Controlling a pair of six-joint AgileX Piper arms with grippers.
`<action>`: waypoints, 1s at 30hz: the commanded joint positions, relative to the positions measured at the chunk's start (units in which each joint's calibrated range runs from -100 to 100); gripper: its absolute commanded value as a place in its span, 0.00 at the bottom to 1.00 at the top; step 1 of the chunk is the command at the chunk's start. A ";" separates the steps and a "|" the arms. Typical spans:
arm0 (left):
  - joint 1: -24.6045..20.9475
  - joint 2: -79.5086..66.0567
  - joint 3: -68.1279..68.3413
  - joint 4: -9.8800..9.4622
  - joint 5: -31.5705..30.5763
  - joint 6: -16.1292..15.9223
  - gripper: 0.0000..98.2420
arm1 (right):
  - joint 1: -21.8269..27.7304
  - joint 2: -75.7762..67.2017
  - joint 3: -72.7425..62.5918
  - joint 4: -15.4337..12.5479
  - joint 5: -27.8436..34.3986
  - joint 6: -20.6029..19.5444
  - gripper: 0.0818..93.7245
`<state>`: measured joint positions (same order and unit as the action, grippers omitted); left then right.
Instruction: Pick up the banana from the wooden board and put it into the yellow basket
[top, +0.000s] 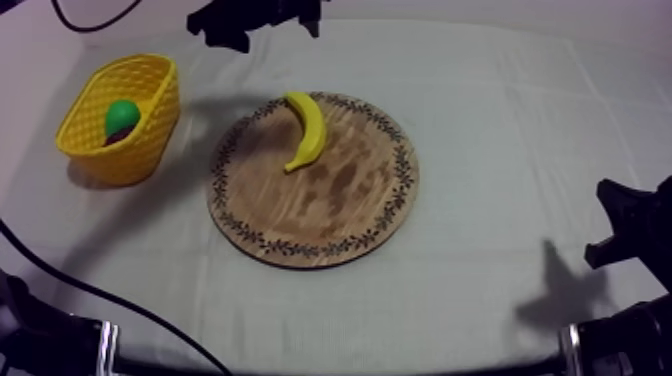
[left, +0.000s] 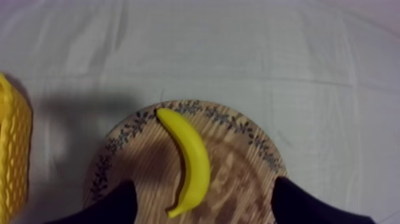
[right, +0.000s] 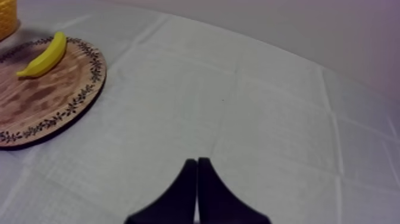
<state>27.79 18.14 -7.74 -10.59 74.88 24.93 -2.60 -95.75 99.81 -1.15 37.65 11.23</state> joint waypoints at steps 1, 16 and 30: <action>-0.02 0.10 -0.14 0.15 0.07 -0.22 0.87 | 0.00 0.00 -0.03 0.00 0.01 0.03 0.00; 0.80 7.36 4.42 0.64 -1.19 -0.66 0.87 | 0.00 0.00 -0.03 0.00 0.01 0.03 0.00; 0.38 18.78 0.99 1.41 -5.41 2.98 0.85 | 0.00 0.00 -0.03 0.00 0.01 0.03 0.00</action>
<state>28.15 35.95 -6.32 -9.28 69.47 27.72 -2.60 -95.75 99.81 -1.15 37.73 11.25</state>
